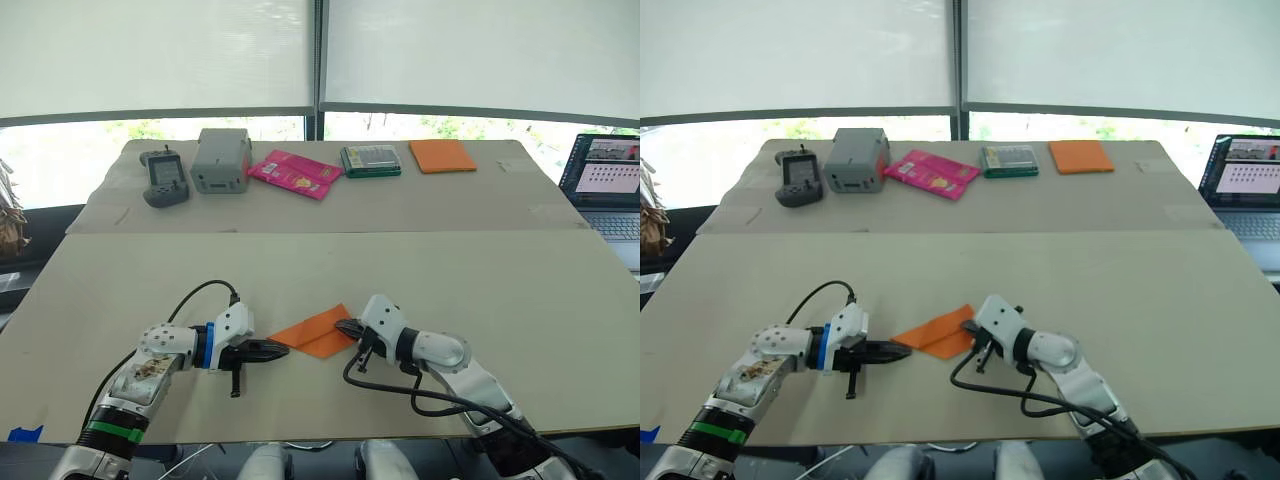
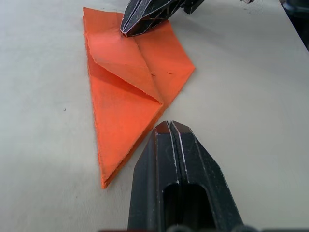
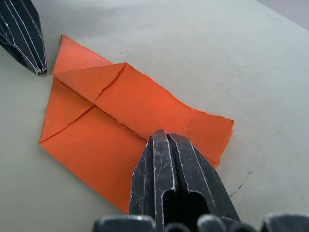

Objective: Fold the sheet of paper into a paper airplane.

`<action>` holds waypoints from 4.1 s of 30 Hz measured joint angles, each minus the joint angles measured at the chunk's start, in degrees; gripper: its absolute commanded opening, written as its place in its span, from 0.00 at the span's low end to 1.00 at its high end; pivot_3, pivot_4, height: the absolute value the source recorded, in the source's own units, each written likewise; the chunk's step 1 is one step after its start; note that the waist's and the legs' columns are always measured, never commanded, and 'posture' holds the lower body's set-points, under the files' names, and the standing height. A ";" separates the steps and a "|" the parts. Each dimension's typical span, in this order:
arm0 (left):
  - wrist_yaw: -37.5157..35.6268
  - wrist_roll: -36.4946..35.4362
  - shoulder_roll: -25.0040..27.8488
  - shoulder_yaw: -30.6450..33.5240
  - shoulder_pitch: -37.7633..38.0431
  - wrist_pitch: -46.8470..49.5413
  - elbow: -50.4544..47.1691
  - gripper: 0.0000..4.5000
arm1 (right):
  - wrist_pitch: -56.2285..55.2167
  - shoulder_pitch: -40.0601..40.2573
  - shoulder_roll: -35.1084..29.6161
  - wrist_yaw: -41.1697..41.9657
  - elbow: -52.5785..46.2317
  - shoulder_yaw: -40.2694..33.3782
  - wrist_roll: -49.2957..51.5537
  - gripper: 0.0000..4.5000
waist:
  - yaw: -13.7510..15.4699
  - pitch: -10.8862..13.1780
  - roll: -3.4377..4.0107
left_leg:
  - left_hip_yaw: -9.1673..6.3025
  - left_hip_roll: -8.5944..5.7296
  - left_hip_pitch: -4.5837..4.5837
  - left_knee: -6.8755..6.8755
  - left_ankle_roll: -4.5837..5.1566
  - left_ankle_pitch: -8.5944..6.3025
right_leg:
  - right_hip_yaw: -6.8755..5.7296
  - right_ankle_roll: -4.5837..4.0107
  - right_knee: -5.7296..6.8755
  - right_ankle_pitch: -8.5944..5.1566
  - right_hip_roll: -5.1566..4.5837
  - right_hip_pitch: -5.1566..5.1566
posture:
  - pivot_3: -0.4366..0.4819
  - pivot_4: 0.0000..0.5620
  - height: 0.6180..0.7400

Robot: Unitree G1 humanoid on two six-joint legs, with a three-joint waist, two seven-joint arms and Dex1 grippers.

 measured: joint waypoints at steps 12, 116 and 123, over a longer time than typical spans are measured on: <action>1.63 -5.44 5.05 3.42 8.28 10.62 -12.38 0.00 | 18.41 -5.21 -6.29 10.12 -6.40 -8.90 16.53 0.21 | 0.77 0.71 0.12 | 0.02 -0.16 -0.48 -0.10 0.06 -0.05 | -0.01 0.01 -0.19 0.00 -0.29 -0.40 | 0.48 0.27 1.00; 10.55 -22.15 4.61 20.19 12.28 20.29 -19.06 0.00 | 37.50 -14.33 -1.53 12.88 4.83 -14.38 32.38 0.01 | 0.79 1.12 0.20 | 0.11 -0.20 -1.18 0.23 -0.01 0.00 | -0.07 -0.06 0.13 0.18 -0.32 -1.19 | 0.48 0.27 1.00; 10.76 -25.32 6.19 22.06 10.96 24.05 -19.32 0.00 | 25.38 -18.25 -1.69 16.69 4.26 -14.09 30.07 0.01 | 0.63 1.13 0.21 | 0.13 -0.22 -1.17 0.25 -0.04 0.02 | -0.07 -0.06 0.16 0.18 -0.31 -1.21 | 0.48 0.27 1.00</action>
